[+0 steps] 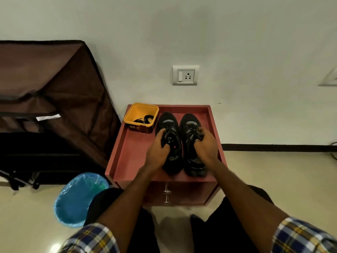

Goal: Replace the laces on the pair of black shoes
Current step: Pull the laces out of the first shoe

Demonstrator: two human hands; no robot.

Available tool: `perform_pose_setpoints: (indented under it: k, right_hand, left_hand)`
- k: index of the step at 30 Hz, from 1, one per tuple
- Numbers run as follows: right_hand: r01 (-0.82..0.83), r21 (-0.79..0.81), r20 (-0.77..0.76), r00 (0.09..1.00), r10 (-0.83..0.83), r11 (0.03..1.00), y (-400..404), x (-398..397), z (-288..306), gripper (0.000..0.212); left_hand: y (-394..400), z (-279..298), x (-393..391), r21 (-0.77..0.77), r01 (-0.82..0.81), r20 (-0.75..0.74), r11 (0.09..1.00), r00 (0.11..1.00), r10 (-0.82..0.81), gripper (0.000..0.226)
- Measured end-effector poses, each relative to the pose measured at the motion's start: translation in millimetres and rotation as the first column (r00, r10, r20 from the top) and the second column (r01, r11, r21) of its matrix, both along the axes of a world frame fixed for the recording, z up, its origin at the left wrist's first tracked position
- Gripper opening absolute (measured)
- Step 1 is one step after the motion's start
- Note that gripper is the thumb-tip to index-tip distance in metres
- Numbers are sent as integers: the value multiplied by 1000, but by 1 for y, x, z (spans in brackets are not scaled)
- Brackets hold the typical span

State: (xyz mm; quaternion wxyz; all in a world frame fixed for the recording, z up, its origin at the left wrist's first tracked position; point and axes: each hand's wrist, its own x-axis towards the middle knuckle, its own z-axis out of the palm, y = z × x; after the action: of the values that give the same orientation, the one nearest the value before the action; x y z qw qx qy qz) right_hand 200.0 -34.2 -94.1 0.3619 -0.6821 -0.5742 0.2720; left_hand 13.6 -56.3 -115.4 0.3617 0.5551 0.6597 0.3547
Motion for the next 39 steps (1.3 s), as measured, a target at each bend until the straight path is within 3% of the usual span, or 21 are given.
perform_pose_setpoints:
  k: [3, 7, 10, 17, 23, 27, 29, 31, 33, 36, 39]
  right_hand:
    - [62, -69, -125, 990, -70, 996, -6, 16, -7, 39]
    - [-60, -128, 12, 998, 62, 990, -9, 24, 3, 43]
    - [-111, -156, 25, 993, 116, 982, -13, 26, 8, 48]
    - [-115, -238, 175, 972, 159, 964, -1, 23, 17, 44]
    - [-55, -127, 286, 954, 90, 990, 13, 20, 9, 12]
    - [-118, -204, 350, 918, 185, 972, 30, 28, 3, 21]
    - [-213, -291, 309, 902, 303, 933, 38, 35, 9, 25]
    - [-295, -334, 183, 911, 369, 895, 43, 41, 17, 25]
    - [-285, -183, 107, 946, 307, 941, 45, 41, 21, 15]
    - [-225, 115, 22, 974, 224, 968, 56, 34, 21, 12]
    - [-420, 86, 20, 907, 420, 904, 77, 18, 16, 26]
  left_hand:
    - [4, 2, 7, -20, -69, 113, 997, 991, 70, 72]
    - [3, 12, 19, -56, -14, -17, 998, 1000, 13, 89]
    - [0, 13, 14, -81, 54, -68, 995, 996, -60, 96]
    - [0, 19, 5, -88, 89, -61, 992, 994, -95, 95]
    - [13, 17, -1, -114, 107, -6, 988, 994, -108, 88]
    - [21, 24, -13, -195, 239, 32, 951, 971, -237, 81]
    - [22, 33, -12, -157, 216, -103, 964, 967, -234, 75]
    - [20, 37, -2, 45, 110, -389, 993, 918, -84, 59]
    - [10, 44, 19, 210, 55, -505, 976, 861, 60, 40]
    - [0, 44, 52, 143, 207, -602, 968, 794, -81, 52]
    - [-3, 34, 62, 14, 298, -715, 954, 671, -199, 60]
